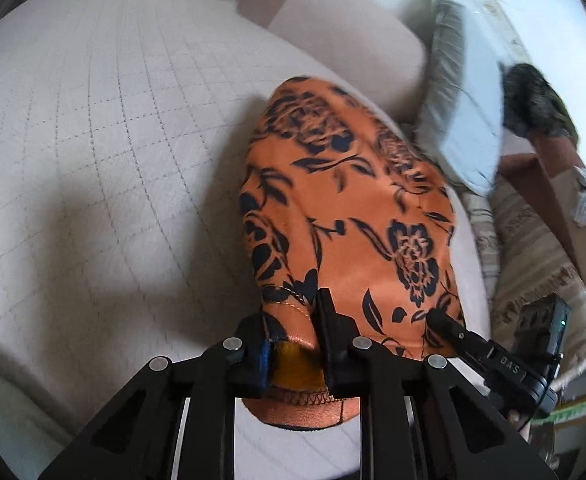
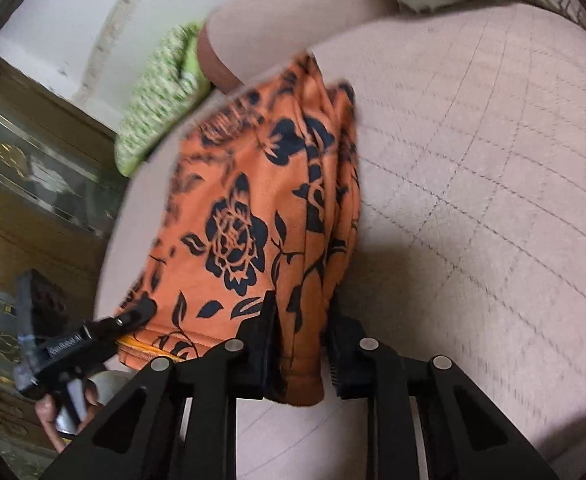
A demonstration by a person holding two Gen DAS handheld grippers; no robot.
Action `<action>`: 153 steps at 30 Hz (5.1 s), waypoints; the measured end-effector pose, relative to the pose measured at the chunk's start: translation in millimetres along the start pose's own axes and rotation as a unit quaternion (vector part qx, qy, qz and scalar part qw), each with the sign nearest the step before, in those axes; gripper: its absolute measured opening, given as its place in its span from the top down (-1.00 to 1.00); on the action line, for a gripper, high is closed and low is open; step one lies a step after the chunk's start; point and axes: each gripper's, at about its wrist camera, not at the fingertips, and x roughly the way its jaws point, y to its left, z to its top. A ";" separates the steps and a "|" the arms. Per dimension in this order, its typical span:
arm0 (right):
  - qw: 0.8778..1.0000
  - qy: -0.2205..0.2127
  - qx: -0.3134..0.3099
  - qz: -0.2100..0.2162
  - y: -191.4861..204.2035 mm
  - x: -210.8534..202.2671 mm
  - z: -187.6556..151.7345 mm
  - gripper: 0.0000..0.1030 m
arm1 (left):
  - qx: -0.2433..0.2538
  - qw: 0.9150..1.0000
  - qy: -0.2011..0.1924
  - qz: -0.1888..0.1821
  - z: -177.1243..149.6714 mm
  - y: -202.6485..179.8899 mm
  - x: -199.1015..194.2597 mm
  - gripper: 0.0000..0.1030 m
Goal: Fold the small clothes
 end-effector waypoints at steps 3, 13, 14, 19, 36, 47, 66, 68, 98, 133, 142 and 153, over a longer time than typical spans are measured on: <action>1.000 0.010 0.006 -0.009 -2.6 -4.4 -16.0 0.57 | -0.017 0.998 0.044 0.038 -12.1 10.2 12.5 0.57; 0.998 0.005 0.048 -0.050 -21.0 -0.6 -9.8 -0.07 | 0.005 0.997 -0.028 0.077 -1.2 -2.5 -13.5 0.09; 0.997 0.000 0.056 -0.051 -23.1 -6.0 -12.1 -0.07 | 0.000 0.996 -0.033 0.078 -0.1 -1.1 -14.4 0.08; 0.996 -0.023 0.051 -0.076 -13.6 -25.1 -19.0 -0.19 | -0.002 0.996 -0.046 0.070 -7.1 -0.7 -26.1 0.08; 0.997 -0.048 0.025 -0.053 15.5 -39.1 -15.4 -0.37 | 0.000 0.996 -0.076 0.054 -3.5 2.0 -63.5 0.05; 0.999 -0.035 0.011 -0.001 8.5 -23.7 66.3 -0.38 | 0.013 0.997 -0.054 0.049 66.3 -19.5 -39.4 -0.12; 1.000 0.011 0.020 -0.001 -22.9 76.9 153.6 0.86 | -0.064 0.995 0.035 -0.068 184.0 27.9 113.7 -0.20; 1.000 0.001 0.000 -0.004 -14.8 72.5 151.8 0.87 | -0.051 0.997 0.033 -0.052 183.9 28.0 115.8 0.17; 0.999 -0.002 0.053 0.000 -27.1 18.5 40.7 -0.27 | -0.010 0.998 -0.005 0.057 35.9 11.5 30.4 -0.01; 0.997 0.024 -0.006 -0.070 -3.8 -1.6 -3.1 0.85 | 0.039 0.992 0.031 0.112 -1.3 -3.9 0.9 0.85; 0.997 0.026 0.002 -0.079 -4.6 -4.0 -7.7 0.72 | 0.053 0.990 0.035 0.129 -7.4 -6.9 -13.3 0.86; 0.995 0.035 0.023 -0.091 -16.2 4.0 -6.0 0.64 | 0.004 0.994 0.041 0.105 -16.7 12.6 -13.7 0.78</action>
